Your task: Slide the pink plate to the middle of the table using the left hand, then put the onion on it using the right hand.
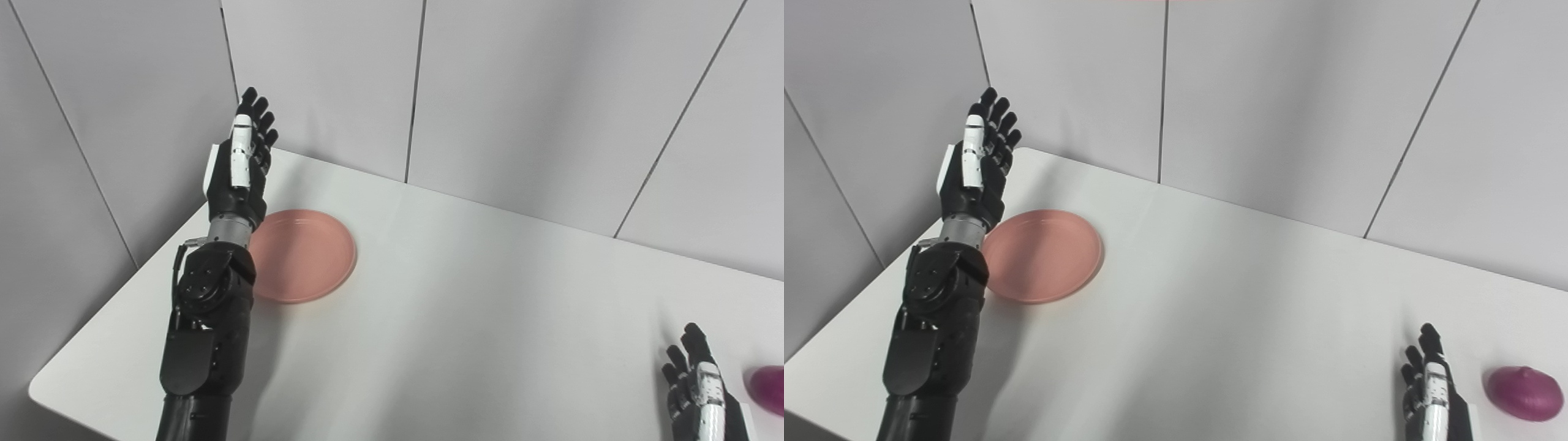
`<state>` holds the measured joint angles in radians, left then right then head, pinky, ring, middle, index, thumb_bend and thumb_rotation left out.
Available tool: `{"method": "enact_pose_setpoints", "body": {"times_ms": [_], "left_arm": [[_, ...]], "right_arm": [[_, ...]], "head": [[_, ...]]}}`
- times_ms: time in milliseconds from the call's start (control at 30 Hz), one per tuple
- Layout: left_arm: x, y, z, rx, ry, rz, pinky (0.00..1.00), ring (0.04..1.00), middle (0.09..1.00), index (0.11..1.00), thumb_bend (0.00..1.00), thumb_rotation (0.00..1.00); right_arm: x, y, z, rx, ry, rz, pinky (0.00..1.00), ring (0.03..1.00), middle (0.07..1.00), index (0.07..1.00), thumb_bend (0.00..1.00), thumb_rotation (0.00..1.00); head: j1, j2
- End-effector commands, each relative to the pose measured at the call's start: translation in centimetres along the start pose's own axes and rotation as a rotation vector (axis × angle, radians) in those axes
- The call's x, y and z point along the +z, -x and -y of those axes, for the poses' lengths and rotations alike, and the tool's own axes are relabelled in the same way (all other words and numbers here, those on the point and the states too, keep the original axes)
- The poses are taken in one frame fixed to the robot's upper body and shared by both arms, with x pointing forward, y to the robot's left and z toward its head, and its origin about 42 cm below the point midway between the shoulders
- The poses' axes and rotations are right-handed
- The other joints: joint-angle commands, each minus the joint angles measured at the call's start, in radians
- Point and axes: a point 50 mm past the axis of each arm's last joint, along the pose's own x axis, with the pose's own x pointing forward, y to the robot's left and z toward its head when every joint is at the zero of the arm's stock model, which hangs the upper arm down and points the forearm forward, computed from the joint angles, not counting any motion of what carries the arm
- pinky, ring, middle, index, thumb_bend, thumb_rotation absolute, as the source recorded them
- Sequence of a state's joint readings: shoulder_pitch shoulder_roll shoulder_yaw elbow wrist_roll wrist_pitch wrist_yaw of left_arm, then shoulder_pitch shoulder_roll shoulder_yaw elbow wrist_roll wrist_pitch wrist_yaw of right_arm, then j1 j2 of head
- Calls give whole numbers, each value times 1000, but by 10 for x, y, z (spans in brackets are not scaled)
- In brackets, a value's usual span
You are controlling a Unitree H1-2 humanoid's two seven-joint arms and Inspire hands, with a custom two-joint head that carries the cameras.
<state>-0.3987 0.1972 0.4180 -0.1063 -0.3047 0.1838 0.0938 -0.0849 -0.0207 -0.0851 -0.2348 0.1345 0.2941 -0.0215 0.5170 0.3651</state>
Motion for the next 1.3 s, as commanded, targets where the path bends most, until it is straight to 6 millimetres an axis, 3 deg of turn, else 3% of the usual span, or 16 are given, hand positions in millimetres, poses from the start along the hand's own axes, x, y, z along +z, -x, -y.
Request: {"method": "enact_pose_setpoints", "body": {"times_ms": [0,167,433,533,600,800,900,1167,1267], "left_arm": [[21,-15,0,-14,4,91,1000,1000,995,967,430,1000],[16,-19,-12,14,5,84,1000,1000,994,970,416,1000],[4,-24,-34,68,5,59,999,999,996,965,405,1000],[0,-24,-40,80,12,45,1000,1000,1000,972,407,1000],[-4,-24,-46,96,22,29,1000,998,989,963,406,1000],[-15,-23,-62,126,27,-8,1000,1000,999,974,416,1000],[-19,-20,-68,136,23,-22,990,990,991,969,410,1000],[-25,-16,-78,170,33,-51,975,972,968,946,400,1000],[-29,-14,-81,165,32,-67,989,981,981,959,388,1000]], "right_arm": [[19,-5,-3,13,1,73,999,981,988,946,301,974],[18,-6,-2,14,7,72,991,978,986,941,378,961],[20,-5,-2,12,10,65,1000,969,979,944,361,964],[19,-6,-1,17,10,69,1000,971,980,940,391,944],[18,-6,0,17,10,68,1000,974,980,932,472,927],[19,-6,1,16,23,71,992,962,967,918,388,924],[19,-6,1,11,19,62,940,944,951,907,410,893],[21,-5,2,4,16,61,930,941,944,901,390,898],[20,-5,3,3,20,63,913,934,938,896,449,902]], "head": [[3,0],[7,-1],[13,-5],[14,-6],[16,-7],[23,-8],[25,-9],[32,-8],[34,-8]]}}
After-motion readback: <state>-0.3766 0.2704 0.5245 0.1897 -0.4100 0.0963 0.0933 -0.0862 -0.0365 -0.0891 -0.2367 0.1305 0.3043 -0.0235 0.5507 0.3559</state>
